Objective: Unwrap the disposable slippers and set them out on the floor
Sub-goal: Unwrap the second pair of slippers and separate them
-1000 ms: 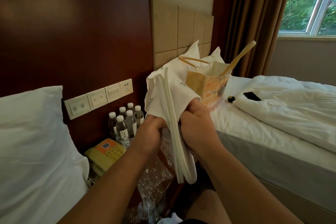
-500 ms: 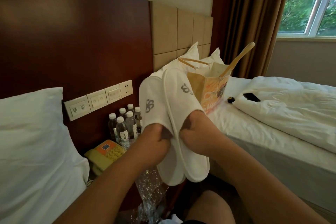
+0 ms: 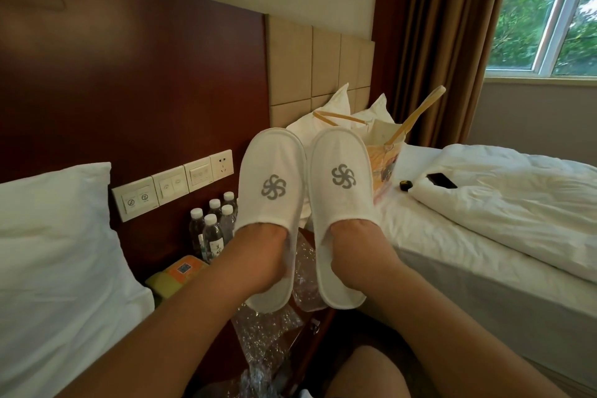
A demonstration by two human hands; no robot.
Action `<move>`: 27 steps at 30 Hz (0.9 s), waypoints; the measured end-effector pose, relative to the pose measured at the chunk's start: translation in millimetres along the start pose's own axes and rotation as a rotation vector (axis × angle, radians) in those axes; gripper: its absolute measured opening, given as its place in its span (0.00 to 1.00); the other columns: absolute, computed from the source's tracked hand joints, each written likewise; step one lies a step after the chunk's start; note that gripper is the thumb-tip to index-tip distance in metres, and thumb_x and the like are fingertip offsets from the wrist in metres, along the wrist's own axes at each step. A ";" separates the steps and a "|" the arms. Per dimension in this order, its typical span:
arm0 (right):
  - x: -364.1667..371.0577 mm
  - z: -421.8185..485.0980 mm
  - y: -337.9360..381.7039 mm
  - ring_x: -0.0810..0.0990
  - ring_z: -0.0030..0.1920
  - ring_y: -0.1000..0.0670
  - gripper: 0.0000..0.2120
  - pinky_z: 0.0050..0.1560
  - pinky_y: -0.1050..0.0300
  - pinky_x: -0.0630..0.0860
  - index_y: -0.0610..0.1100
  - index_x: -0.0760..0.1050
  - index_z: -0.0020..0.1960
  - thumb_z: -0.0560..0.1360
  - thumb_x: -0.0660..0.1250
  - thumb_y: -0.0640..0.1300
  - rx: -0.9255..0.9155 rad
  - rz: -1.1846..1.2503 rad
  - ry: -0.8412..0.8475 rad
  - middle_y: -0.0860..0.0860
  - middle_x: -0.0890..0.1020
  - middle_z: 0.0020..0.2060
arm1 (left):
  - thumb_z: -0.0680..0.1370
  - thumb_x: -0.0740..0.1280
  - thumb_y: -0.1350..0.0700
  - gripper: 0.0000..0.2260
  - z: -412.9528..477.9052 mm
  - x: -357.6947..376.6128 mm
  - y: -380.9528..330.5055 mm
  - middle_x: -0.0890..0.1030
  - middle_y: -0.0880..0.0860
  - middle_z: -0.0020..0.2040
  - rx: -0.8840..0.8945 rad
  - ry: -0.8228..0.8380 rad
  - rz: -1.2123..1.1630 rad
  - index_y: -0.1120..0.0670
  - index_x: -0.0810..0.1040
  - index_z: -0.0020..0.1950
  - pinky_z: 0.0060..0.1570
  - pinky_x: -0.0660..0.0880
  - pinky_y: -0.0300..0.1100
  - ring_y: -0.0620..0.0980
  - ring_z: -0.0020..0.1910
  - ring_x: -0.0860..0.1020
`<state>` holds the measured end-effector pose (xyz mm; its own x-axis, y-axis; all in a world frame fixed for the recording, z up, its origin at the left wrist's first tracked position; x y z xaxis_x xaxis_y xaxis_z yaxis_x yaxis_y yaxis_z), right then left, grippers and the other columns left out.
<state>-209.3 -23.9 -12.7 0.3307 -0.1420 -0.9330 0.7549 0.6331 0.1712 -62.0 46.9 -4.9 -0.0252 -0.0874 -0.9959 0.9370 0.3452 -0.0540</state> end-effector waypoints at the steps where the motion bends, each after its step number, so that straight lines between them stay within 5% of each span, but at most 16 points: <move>1: 0.6 -1.0 1.8 0.79 0.53 0.45 0.10 0.52 0.56 0.73 0.44 0.78 0.55 0.75 0.66 0.42 0.005 0.020 -0.011 0.48 0.81 0.53 | 0.78 0.67 0.48 0.15 6.0 0.4 -3.3 0.72 0.53 0.47 -0.160 0.167 -0.094 0.55 0.73 0.59 0.50 0.68 0.42 0.52 0.46 0.68; 3: 0.7 -3.5 4.9 0.79 0.55 0.44 0.11 0.55 0.55 0.74 0.43 0.78 0.57 0.75 0.66 0.40 0.009 0.043 -0.024 0.47 0.81 0.54 | 0.78 0.66 0.47 0.20 17.7 7.9 -7.9 0.70 0.54 0.46 -0.362 0.367 -0.308 0.55 0.70 0.66 0.55 0.69 0.46 0.54 0.50 0.67; 7: 0.0 -7.0 9.0 0.78 0.58 0.45 0.13 0.58 0.55 0.73 0.42 0.76 0.61 0.77 0.64 0.40 -0.024 0.039 0.003 0.46 0.80 0.57 | 0.69 0.72 0.48 0.19 20.1 21.1 -6.6 0.69 0.52 0.39 -0.343 0.125 -0.337 0.52 0.74 0.57 0.45 0.72 0.46 0.55 0.45 0.72; 14: 0.5 -7.0 9.6 0.74 0.62 0.45 0.14 0.62 0.56 0.70 0.42 0.73 0.65 0.79 0.61 0.40 0.009 0.072 0.040 0.46 0.77 0.61 | 0.68 0.74 0.44 0.34 15.1 32.6 -3.5 0.65 0.50 0.48 -0.267 -0.020 -0.382 0.51 0.66 0.70 0.48 0.68 0.44 0.56 0.56 0.73; 27: -1.8 -8.1 4.6 0.76 0.59 0.46 0.13 0.57 0.57 0.72 0.42 0.75 0.60 0.77 0.64 0.39 0.053 0.117 0.037 0.46 0.78 0.58 | 0.69 0.74 0.49 0.24 22.8 31.2 -9.8 0.64 0.50 0.36 -0.295 0.024 -0.343 0.53 0.73 0.61 0.44 0.69 0.45 0.54 0.44 0.69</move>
<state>-211.1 -14.6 -12.8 0.3979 -0.0412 -0.9165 0.7415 0.6027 0.2948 -64.0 19.4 -33.8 -0.3286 -0.2231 -0.9178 0.7333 0.5521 -0.3967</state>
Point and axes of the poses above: each hand's wrist, its own z-axis towards the middle knuckle, its own x-axis out of the palm, y = z × x, the point moved 1 cm from there along z, towards the middle knuckle
